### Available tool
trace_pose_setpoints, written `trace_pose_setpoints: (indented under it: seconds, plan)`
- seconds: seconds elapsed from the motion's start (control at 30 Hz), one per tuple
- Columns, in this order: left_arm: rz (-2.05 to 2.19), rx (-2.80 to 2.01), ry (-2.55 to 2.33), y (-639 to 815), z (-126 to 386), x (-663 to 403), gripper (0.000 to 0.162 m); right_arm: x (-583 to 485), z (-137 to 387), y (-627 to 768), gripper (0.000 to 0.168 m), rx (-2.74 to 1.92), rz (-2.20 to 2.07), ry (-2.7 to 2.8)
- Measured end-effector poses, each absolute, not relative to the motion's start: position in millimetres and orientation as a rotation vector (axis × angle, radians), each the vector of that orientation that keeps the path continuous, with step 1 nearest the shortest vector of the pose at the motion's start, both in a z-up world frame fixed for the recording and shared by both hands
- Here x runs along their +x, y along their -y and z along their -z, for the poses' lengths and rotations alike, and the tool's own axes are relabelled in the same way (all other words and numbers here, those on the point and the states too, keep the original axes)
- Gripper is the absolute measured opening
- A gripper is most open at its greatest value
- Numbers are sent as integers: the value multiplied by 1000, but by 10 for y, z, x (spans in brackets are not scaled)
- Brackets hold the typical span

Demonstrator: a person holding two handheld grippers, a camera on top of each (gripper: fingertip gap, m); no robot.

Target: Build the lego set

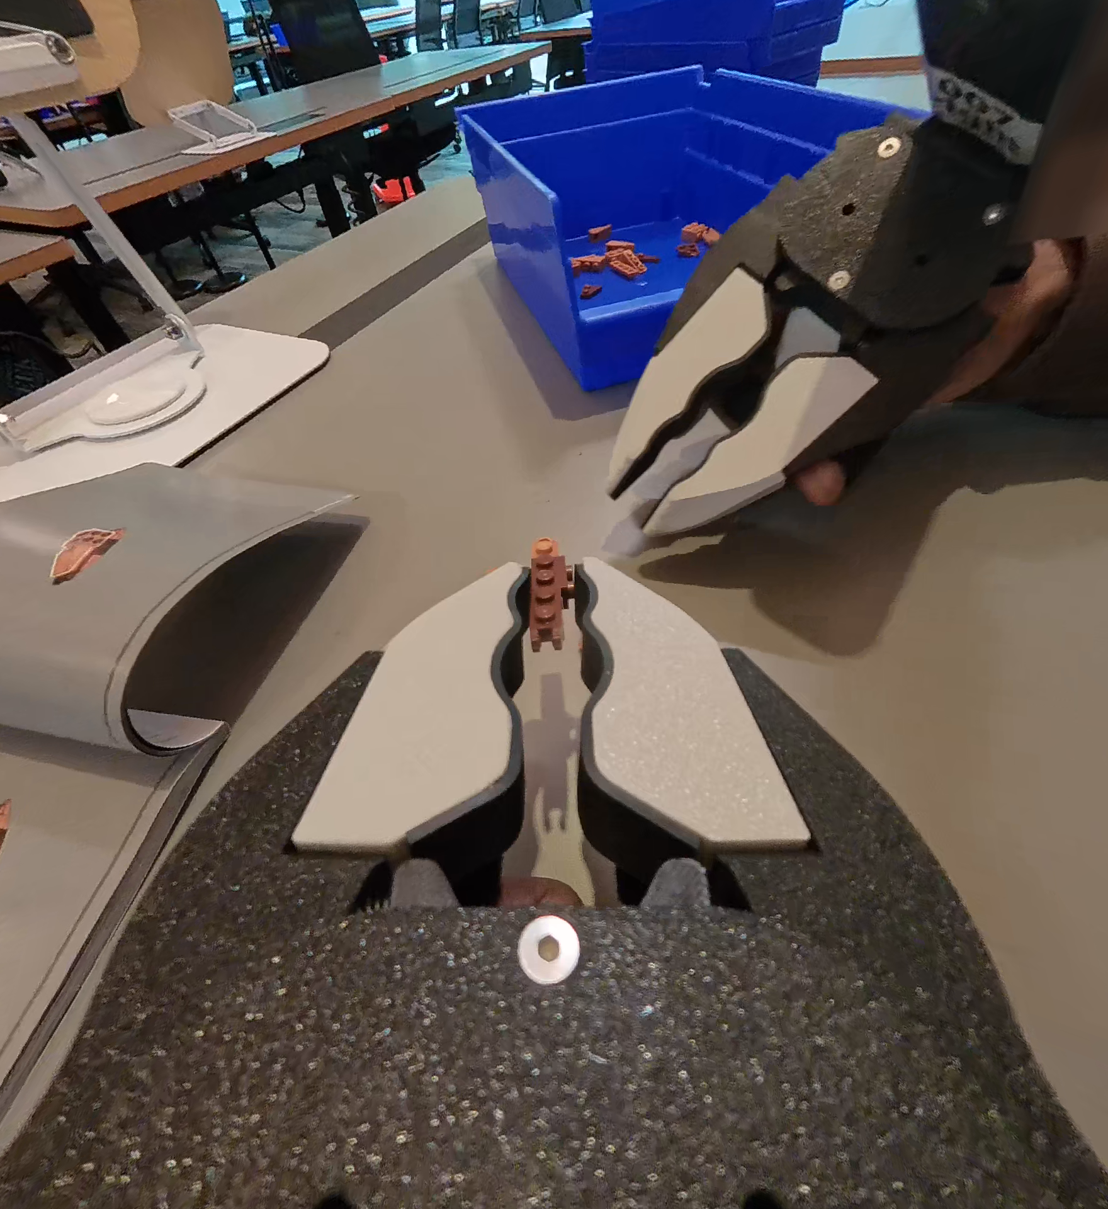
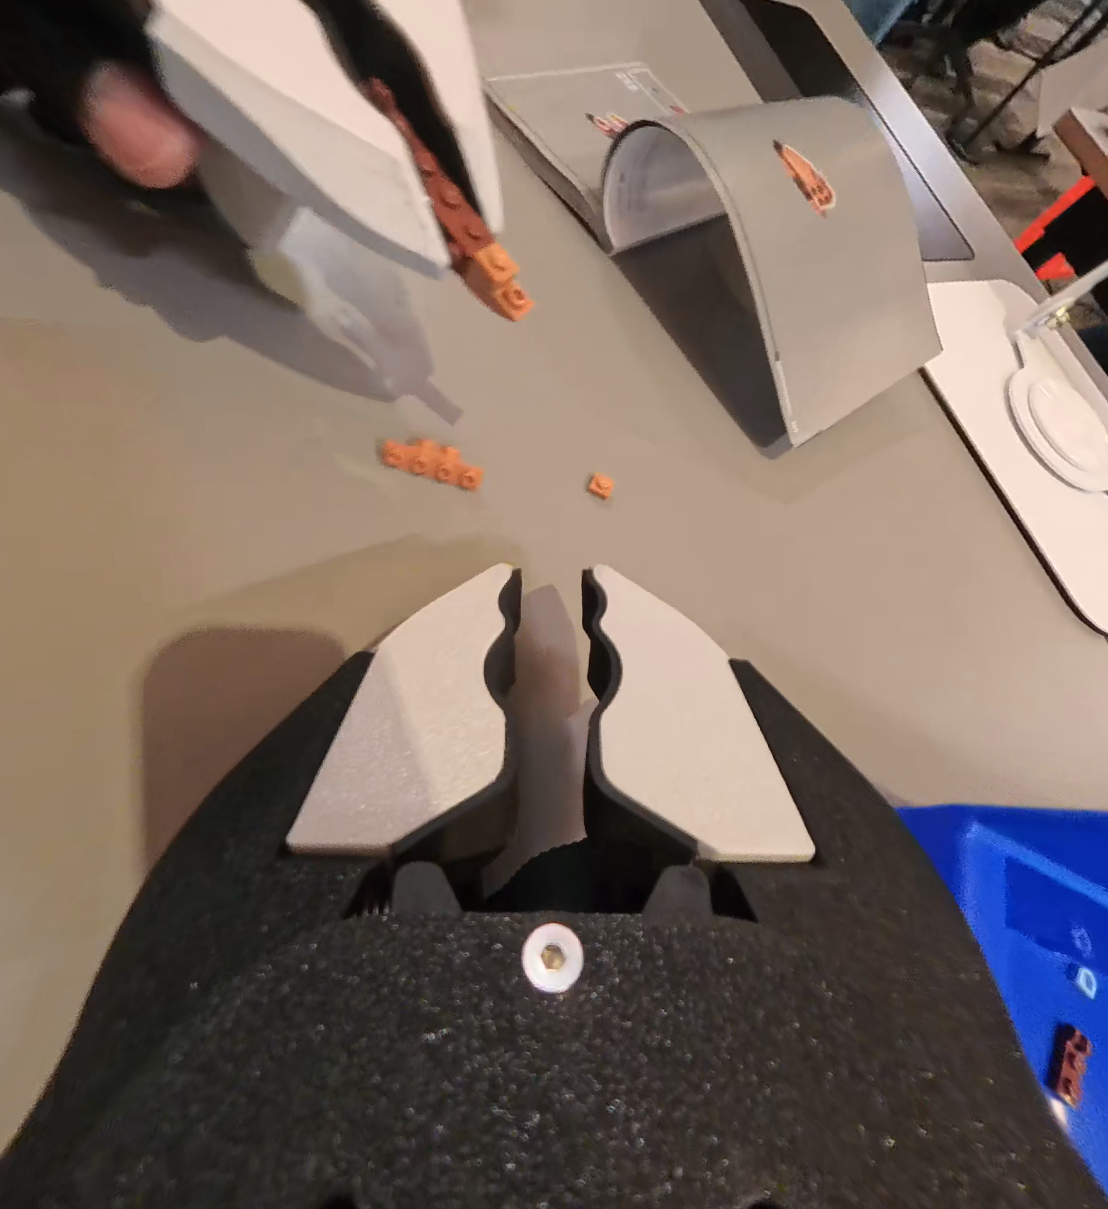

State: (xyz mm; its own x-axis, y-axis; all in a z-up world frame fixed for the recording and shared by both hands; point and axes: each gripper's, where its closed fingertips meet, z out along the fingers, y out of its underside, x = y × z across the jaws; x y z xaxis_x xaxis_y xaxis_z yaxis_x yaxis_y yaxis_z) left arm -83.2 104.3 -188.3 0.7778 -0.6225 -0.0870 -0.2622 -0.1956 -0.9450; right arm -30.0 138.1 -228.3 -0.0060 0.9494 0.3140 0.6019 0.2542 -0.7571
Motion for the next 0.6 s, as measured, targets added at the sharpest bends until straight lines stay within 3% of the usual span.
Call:
trace_pose_setpoints:
  seconds: [0.43,0.6]
  plan:
    - [374,-1778,-684,-1054,1874,-883,12,-805,2486,-1629,20,-1731,-589,1729]
    - [379,-1765,-686,-1042,1842,-867,12,-763,2482,-1639,29,-1745,-563,1697]
